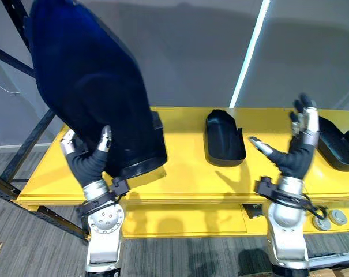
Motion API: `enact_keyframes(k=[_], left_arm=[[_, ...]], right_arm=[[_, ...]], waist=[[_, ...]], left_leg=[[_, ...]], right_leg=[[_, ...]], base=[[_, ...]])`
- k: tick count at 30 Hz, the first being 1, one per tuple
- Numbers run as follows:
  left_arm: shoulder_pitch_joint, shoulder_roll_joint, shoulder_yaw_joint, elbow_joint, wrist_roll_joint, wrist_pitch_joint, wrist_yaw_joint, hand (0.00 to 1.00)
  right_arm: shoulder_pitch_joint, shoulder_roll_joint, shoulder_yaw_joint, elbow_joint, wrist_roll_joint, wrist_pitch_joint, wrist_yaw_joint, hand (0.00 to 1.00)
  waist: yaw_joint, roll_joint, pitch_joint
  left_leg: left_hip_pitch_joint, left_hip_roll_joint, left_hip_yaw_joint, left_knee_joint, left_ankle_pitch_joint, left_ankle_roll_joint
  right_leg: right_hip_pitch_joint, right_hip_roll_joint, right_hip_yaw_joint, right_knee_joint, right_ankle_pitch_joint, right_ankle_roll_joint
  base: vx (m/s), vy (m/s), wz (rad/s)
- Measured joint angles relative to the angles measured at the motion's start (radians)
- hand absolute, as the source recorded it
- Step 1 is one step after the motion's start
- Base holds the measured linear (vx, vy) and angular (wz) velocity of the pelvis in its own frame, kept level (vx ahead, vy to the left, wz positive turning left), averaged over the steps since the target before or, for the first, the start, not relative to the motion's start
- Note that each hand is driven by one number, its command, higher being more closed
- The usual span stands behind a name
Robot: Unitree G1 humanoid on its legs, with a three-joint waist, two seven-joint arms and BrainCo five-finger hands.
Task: Walk over and take plastic housings, then place them on the shelf
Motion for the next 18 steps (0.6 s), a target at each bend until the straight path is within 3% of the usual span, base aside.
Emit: enact_keyframes(k=[5, 10, 14, 18], left_arm=[[-0.021, 0.128, 0.111, 0.197, -0.059, 0.044, -0.087, 1.00], [-0.197, 0.330, 0.108, 0.433, -0.208, 0.072, -0.164, 1.00], [-0.429, 0.510, -0.013, 0.647, -0.372, 0.074, -0.229, 1.00], [-0.672, 0.667, -0.215, 0.871, -0.523, 0.074, -0.290, 1.00]], right_arm=[[0.132, 0.036, -0.016, -0.004, 0.101, -0.006, 0.077, 0.00], [0.216, 0.036, 0.034, 0.001, 0.181, -0.006, 0.137, 0.00], [0.219, 0.035, 0.146, 0.011, 0.215, -0.006, 0.175, 0.00], [0.220, 0.032, 0.234, 0.015, 0.219, -0.006, 0.196, 0.00]], waist=[[-0.040, 0.001, -0.001], [-0.041, 0.003, 0.002], [-0.037, 0.003, 0.028], [-0.042, 0.003, 0.056]], left_leg=[[0.015, 0.006, 0.066, -0.047, 0.012, -0.001], [-0.044, 0.003, 0.106, -0.072, 0.054, 0.011], [-0.060, -0.002, 0.105, -0.074, 0.068, 0.014], [-0.087, -0.005, 0.110, -0.074, 0.070, 0.018]], right_leg=[[-0.014, -0.001, 0.011, -0.003, -0.001, 0.000], [-0.090, -0.004, 0.013, -0.001, 0.017, 0.001], [-0.111, -0.007, 0.013, 0.002, 0.022, 0.002], [-0.146, -0.009, 0.018, 0.011, 0.022, 0.002]], base=[[-0.07, 0.050, -0.10], [-0.03, 0.031, -0.01], [0.01, 0.009, 0.03], [-0.01, 0.009, -0.05]])
